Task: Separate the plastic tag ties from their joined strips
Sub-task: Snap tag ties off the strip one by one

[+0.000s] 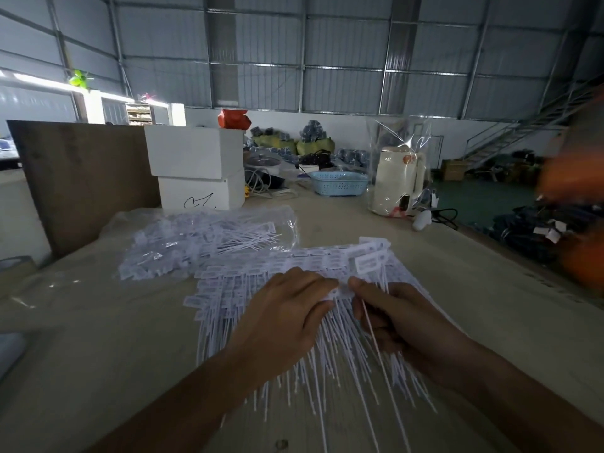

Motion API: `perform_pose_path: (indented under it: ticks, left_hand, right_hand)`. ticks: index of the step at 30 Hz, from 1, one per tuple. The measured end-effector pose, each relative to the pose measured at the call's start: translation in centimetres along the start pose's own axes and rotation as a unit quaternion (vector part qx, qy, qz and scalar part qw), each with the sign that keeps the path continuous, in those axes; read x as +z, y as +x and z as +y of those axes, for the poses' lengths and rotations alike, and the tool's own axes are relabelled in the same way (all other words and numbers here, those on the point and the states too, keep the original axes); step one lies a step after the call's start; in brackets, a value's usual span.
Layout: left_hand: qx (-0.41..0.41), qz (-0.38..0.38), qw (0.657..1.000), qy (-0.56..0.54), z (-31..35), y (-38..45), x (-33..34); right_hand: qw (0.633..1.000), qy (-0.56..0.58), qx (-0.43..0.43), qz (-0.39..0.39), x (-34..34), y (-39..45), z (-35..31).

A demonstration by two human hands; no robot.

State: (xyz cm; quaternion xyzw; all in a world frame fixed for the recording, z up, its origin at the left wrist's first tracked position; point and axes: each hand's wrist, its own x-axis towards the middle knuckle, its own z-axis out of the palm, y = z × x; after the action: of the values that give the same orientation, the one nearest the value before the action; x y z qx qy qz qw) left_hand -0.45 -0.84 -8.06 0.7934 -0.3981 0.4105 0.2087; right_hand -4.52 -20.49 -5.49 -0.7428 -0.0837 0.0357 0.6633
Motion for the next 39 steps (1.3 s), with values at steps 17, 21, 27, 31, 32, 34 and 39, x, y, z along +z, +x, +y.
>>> perform_pose_path:
  ticks: [17, 21, 27, 31, 32, 34, 39]
  left_hand:
    - [-0.012, -0.006, 0.998, -0.061, 0.9, -0.2, -0.2]
    - [-0.095, -0.043, 0.985, -0.136, 1.3, 0.0, -0.7]
    - [-0.174, -0.061, 0.946, -0.266, 1.2, 0.7, -0.8]
    - [-0.223, -0.049, 0.898, -0.376, 1.1, 0.9, -0.9]
    - [-0.229, -0.045, 0.892, -0.388, 1.1, 0.9, -0.9]
    - [-0.234, -0.043, 0.885, -0.401, 1.2, 0.9, -0.7]
    - [-0.24, -0.05, 0.859, -0.45, 1.3, 0.9, -0.8]
  right_hand:
    - [1.0, -0.011, -0.022, 0.006, 0.3, 0.0, 0.5]
    - [0.992, -0.086, -0.094, -0.009, 0.0, -0.1, 0.2]
    - [0.99, -0.09, -0.107, -0.011, 0.0, -0.2, 0.4]
    - [0.975, -0.16, -0.155, -0.001, 0.3, -0.3, 0.3]
    - [0.973, -0.166, -0.161, 0.003, 0.4, -0.3, 0.3]
    - [0.976, -0.145, -0.159, 0.007, 0.5, -0.3, 0.3]
    - [0.983, -0.117, -0.14, 0.002, 0.4, -0.4, 0.1]
